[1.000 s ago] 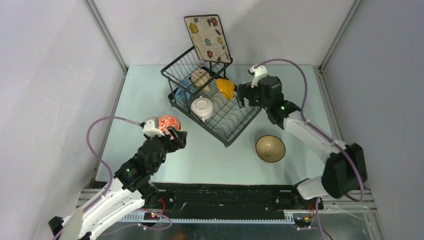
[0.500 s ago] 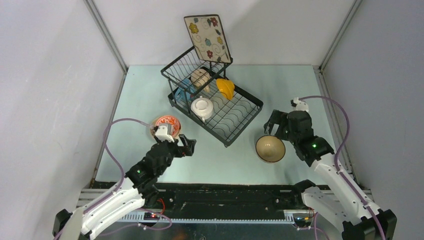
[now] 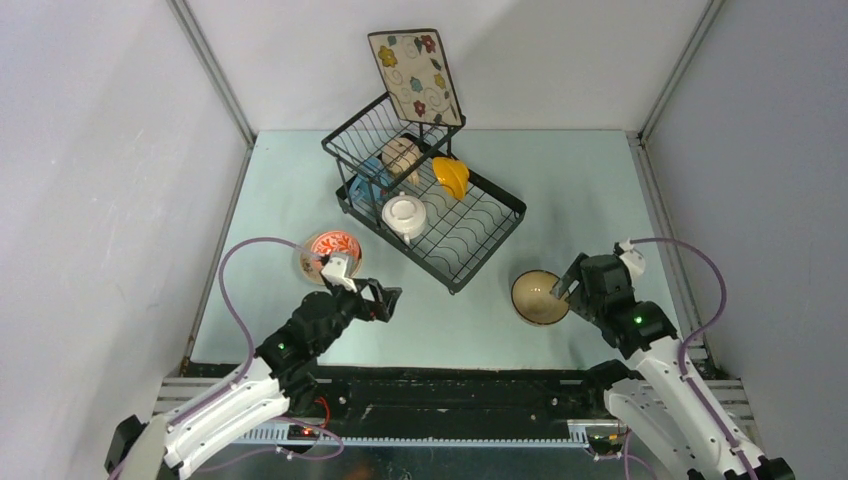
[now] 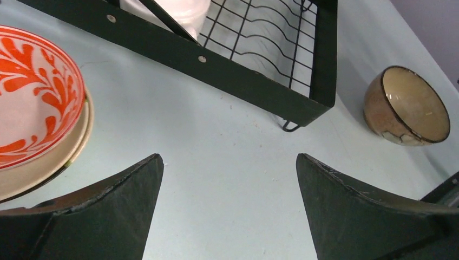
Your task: Load the mixed dishes into the dish rack
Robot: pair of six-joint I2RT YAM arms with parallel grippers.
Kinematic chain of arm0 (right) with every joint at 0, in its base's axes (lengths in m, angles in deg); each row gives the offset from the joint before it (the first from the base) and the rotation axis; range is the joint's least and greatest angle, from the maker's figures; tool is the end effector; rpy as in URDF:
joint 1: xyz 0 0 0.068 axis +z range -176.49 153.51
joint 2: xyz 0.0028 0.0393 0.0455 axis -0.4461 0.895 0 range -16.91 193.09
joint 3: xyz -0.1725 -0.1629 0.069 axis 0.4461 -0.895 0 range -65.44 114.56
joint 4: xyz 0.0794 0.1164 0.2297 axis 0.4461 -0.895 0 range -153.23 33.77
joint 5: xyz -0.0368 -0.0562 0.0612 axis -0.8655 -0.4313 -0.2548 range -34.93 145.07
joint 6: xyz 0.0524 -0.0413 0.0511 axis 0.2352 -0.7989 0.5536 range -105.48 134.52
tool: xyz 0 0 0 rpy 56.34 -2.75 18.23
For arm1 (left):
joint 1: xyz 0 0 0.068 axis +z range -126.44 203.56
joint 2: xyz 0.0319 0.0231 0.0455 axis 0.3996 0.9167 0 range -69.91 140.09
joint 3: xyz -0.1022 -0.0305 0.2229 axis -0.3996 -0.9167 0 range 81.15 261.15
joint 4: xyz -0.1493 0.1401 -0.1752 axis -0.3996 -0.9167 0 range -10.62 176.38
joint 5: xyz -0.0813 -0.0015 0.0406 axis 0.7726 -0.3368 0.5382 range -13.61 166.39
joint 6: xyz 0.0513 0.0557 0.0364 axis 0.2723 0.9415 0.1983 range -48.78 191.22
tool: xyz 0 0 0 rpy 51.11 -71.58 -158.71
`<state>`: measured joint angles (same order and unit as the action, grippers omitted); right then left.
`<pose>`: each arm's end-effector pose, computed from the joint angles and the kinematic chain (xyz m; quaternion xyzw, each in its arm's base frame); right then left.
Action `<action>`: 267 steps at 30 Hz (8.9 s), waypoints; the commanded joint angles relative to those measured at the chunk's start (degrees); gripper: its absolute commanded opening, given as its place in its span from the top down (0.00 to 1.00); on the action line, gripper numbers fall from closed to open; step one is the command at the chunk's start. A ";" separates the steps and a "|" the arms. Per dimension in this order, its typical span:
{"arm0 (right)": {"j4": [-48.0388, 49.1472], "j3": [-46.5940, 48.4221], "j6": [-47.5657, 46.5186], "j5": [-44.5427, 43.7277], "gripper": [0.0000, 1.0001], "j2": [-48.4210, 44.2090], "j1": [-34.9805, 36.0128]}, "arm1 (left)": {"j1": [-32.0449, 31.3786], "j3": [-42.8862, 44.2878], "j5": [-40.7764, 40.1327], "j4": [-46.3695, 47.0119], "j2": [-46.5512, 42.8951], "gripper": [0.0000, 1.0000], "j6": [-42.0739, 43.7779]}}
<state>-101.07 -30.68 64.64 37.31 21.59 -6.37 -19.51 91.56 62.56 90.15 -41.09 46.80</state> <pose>0.1828 0.0431 0.1964 0.2919 0.8785 0.0829 0.3689 0.1672 -0.1322 0.1680 0.0545 0.7873 -0.2578 0.5575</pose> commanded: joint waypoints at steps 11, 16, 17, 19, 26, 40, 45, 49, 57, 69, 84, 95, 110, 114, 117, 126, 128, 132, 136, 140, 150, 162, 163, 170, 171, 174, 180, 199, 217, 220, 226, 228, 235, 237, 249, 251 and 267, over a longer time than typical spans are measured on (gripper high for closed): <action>7.78 -5.43 7.34 1.92 0.27 3.36 -0.08 | -1.39 1.40 4.96 5.57 7.55 0.00 3.09; 8.33 -6.19 9.30 2.55 0.35 5.45 -0.15 | -1.50 1.74 5.53 5.68 8.73 0.00 3.32; 8.09 -6.19 9.47 2.75 0.35 6.15 -0.10 | -1.50 1.73 5.60 5.70 8.81 0.00 3.33; 7.56 -6.58 9.87 2.70 0.37 7.16 -0.08 | -1.49 1.79 5.63 5.68 8.96 0.00 3.41; 11.06 -9.78 9.89 4.45 0.80 7.44 -0.21 | -1.50 1.91 6.47 5.77 9.22 0.00 3.52; 12.95 -6.51 -1.45 -0.24 1.00 -6.89 -0.34 | -1.48 -0.81 10.98 13.28 4.00 0.00 -4.71; 13.79 -1.72 -5.93 0.49 1.00 -7.57 1.33 | -2.61 6.09 16.89 15.22 9.71 0.00 -7.24; 12.18 3.58 -6.64 -5.66 1.00 -4.33 7.81 | -4.88 12.92 14.32 13.10 15.72 0.00 -5.76; 8.17 13.68 -6.14 -24.65 1.00 5.67 26.41 | -9.24 28.50 6.32 3.86 27.33 0.00 -5.52; 12.36 20.64 -6.68 -34.85 1.00 16.87 40.89 | -11.64 39.88 6.88 -4.78 39.27 0.13 -6.78; 20.35 22.37 -17.79 -25.05 0.90 18.22 43.54 | -11.08 39.12 8.05 -4.14 41.80 1.00 -7.44; 26.73 13.26 -14.69 5.89 0.00 5.20 28.85 | -0.52 31.96 27.93 9.22 36.34 1.00 -17.36; 40.34 5.96 -6.91 36.35 0.00 4.75 18.32 | 3.96 27.05 39.11 27.31 35.38 1.00 -30.37; 42.18 5.01 -5.60 37.41 0.01 5.68 18.29 | 3.94 26.30 39.37 29.72 35.37 1.00 -31.79; 42.67 4.74 -5.22 37.54 0.05 5.75 18.29 | 3.95 25.76 38.74 29.99 34.91 1.00 -31.39; 40.87 6.16 -4.89 34.76 0.80 9.19 16.67 | 3.92 26.74 33.79 23.56 32.11 1.00 -26.10; 39.36 7.30 -5.80 34.32 0.95 10.92 16.10 | 3.93 27.45 32.57 21.20 31.49 0.99 -23.77; 39.34 9.32 -9.58 33.86 1.00 14.21 14.75 | 3.91 28.77 30.92 17.93 30.72 0.64 -19.26; 43.84 10.09 -15.22 33.24 1.00 16.94 12.59 | 4.06 29.85 24.94 13.90 29.53 0.33 -15.59; 48.49 12.49 -20.22 39.22 1.00 20.73 6.90 | 4.15 32.39 21.48 6.27 28.10 0.23 -12.59; 47.26 22.17 -32.90 39.81 1.00 31.61 -0.49 | 4.15 28.75 15.59 -4.10 16.65 0.15 -8.37; 46.47 27.68 -57.89 43.93 1.00 38.26 -1.16 | 4.16 23.32 10.44 -17.27 1.73 0.10 -7.20; 46.57 28.27 -60.62 43.63 1.00 39.11 -1.21 | 4.15 23.06 9.97 -17.82 0.55 0.10 -7.25; 42.23 32.78 -76.29 43.76 1.00 44.76 -1.07 | 4.15 20.46 6.15 -19.26 -3.49 0.04 -7.71; 41.88 33.52 -77.36 43.55 1.00 46.21 -1.10 | 4.16 20.27 5.77 -19.43 -3.72 0.03 -7.77; 40.25 35.40 -82.05 42.41 1.00 49.82 -1.16 | 4.17 20.21 3.93 -20.87 -4.03 0.03 -8.06; 37.51 39.21 -87.42 42.09 1.00 55.03 -1.06 | 4.20 20.37 2.51 -22.07 -2.94 0.02 -8.05; 36.60 40.65 -92.77 35.12 0.94 63.64 -0.73 | 4.16 23.32 1.04 -22.85 4.44 0.02 -9.33; 40.16 42.30 -84.00 31.24 0.00 61.49 -1.46 | 4.29 23.94 1.55 -19.12 9.88 0.03 -10.35; 38.99 42.27 -83.30 32.61 0.00 60.13 -1.66 | 4.50 23.68 0.06 -19.66 9.35 0.03 -11.06; 40.40 40.21 -77.85 40.01 0.00 54.36 -1.64 | 9.39 22.17 -1.86 -19.56 8.80 0.00 -14.36; 40.97 39.39 -74.75 40.49 0.01 52.21 -1.40 | 12.06 21.66 -2.09 -19.26 8.69 0.00 -15.81; 49.54 29.90 -57.76 35.60 0.00 41.98 1.29 | 24.50 17.88 0.47 -15.99 10.36 0.00 -23.55; 50.67 27.23 -52.28 33.96 0.00 39.93 1.66 | 28.32 17.83 1.86 -16.35 12.60 0.00 -25.72; 52.34 13.34 -42.81 20.91 0.00 28.68 5.44 | 33.26 18.40 -8.59 -24.07 17.80 0.09 -33.72; 53.47 10.79 -43.72 20.91 0.00 26.95 5.89 | 33.31 18.04 -9.29 -23.83 18.94 0.10 -35.02; 57.68 4.96 -44.97 19.38 0.00 24.16 6.30 | 33.31 18.91 -10.96 -20.22 29.58 0.32 -37.79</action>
<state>-47.02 -25.65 19.97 57.75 46.88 -0.34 13.25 109.75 54.00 67.44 -12.55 10.78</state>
